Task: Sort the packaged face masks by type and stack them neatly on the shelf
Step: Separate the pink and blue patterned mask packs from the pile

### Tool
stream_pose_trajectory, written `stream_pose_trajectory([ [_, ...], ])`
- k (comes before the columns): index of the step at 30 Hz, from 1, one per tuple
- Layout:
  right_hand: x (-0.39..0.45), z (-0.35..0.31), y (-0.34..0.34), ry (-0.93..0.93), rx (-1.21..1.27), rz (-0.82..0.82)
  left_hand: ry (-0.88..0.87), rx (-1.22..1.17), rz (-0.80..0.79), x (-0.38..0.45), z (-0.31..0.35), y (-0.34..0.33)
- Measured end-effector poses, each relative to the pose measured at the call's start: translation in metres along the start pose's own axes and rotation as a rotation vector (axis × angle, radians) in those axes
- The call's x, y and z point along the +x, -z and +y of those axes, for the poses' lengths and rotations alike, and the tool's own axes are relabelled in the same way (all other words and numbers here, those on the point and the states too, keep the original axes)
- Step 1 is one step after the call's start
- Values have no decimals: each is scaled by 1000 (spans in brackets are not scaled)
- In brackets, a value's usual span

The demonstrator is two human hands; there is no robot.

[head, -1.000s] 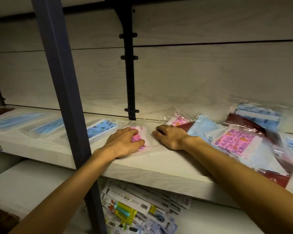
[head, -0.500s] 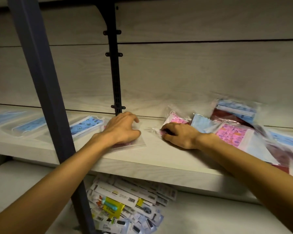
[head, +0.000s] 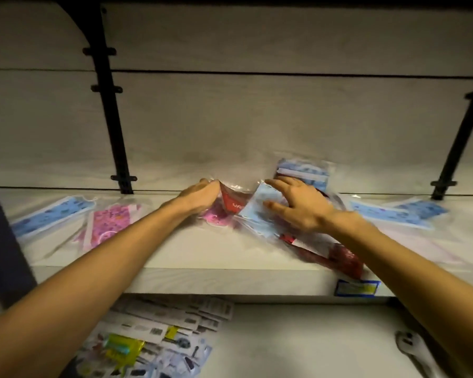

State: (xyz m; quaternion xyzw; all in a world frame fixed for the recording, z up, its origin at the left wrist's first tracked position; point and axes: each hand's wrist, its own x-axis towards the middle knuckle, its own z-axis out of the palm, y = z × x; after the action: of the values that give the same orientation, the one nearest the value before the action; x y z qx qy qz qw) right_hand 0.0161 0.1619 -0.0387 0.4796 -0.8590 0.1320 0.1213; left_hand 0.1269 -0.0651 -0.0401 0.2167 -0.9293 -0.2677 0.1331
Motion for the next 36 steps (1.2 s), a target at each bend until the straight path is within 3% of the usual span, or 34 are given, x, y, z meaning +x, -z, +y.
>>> stream_pose_trajectory([
  [3, -19, 45, 17, -210, -66, -15, 17, -187, 73, 7, -9, -9],
  [6, -53, 97, 39, -467, 68, 19, 92, -485, 148, 17, -21, -4],
  [9, -91, 137, 49, -641, 145, -14, 184, -350, 69, 27, -17, -4],
  [13, -114, 163, 29, -767, 97, -176, -2, -116, -164, 24, 26, -34],
  [18, -95, 148, 5, -728, 103, -95, 22, 29, -212, 19, 75, -66],
  [24, -73, 135, 4, -659, 218, -85, -40, -62, -198, 22, 109, -93],
  [28, -71, 147, 14, -614, 431, 44, -97, -111, -242, 29, 121, -102],
  [30, -70, 156, 18, -609, 296, 177, -91, -94, -243, 28, 125, -99],
  [32, -70, 166, 19, -625, 48, 265, -55, 89, -153, 27, 127, -97],
  [34, -69, 176, 18, -698, -2, 171, -49, 297, -101, 26, 128, -99],
  [36, -68, 182, 17, -772, 110, -8, -75, 370, -179, 25, 131, -104],
])
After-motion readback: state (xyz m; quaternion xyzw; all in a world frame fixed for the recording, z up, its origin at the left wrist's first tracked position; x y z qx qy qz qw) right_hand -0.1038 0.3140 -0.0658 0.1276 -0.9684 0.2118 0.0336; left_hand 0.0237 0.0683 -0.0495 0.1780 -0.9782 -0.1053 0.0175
